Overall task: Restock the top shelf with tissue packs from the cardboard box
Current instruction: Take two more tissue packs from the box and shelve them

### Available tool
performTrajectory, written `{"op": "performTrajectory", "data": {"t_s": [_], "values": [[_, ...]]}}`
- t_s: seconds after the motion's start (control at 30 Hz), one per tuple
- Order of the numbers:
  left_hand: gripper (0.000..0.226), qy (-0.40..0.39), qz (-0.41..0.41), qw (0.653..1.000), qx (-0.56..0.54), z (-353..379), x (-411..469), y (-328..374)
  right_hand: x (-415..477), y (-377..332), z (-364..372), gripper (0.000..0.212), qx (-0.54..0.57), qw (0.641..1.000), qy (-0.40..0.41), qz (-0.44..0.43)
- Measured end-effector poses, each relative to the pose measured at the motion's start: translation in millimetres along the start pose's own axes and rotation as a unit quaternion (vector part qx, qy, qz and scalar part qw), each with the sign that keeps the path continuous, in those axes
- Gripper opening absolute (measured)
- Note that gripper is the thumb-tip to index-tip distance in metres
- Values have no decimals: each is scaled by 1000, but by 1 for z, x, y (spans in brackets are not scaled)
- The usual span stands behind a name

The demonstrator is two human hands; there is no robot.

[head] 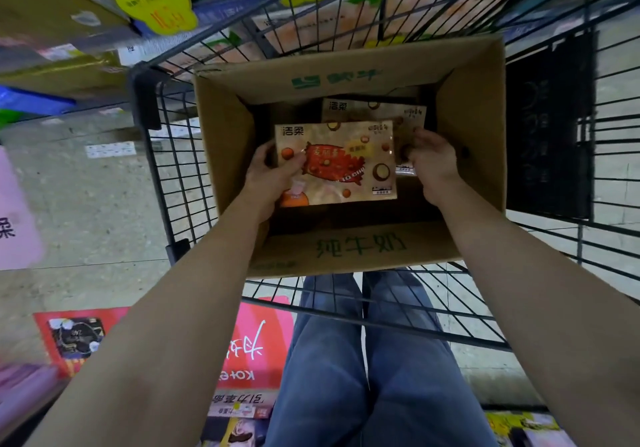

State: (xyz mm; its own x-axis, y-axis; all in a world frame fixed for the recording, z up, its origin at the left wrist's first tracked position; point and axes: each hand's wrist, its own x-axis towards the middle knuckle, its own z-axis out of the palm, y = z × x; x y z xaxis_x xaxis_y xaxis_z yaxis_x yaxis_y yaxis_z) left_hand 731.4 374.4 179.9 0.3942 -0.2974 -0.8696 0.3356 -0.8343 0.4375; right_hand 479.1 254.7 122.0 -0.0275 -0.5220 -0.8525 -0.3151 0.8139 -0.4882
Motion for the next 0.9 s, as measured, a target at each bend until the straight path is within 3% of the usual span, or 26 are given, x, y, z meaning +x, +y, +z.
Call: {"op": "performTrajectory", "data": {"t_s": [0.17,0.27,0.33,0.5,0.63,0.77,0.9], "values": [[79,2,2,1000,-30,-13,-4,2,26,1,10,42,-191,979,66,-24],[75,6,5,999,-31,-13,-4,4,42,9,18,63,-360,931,65,-7],[74,18,6,999,-28,-14,-3,5,43,12,23,78,-405,912,64,-1],[78,28,23,999,-3,-14,3,16,44,20,27,77,-302,946,113,-28],[80,27,49,998,11,-18,4,26,46,21,19,72,-94,994,52,-18],[80,38,49,998,-19,-23,-1,26,47,19,17,71,-65,996,48,-27],[75,46,50,997,-30,-18,-14,30,49,11,28,70,-48,998,45,18]]}}
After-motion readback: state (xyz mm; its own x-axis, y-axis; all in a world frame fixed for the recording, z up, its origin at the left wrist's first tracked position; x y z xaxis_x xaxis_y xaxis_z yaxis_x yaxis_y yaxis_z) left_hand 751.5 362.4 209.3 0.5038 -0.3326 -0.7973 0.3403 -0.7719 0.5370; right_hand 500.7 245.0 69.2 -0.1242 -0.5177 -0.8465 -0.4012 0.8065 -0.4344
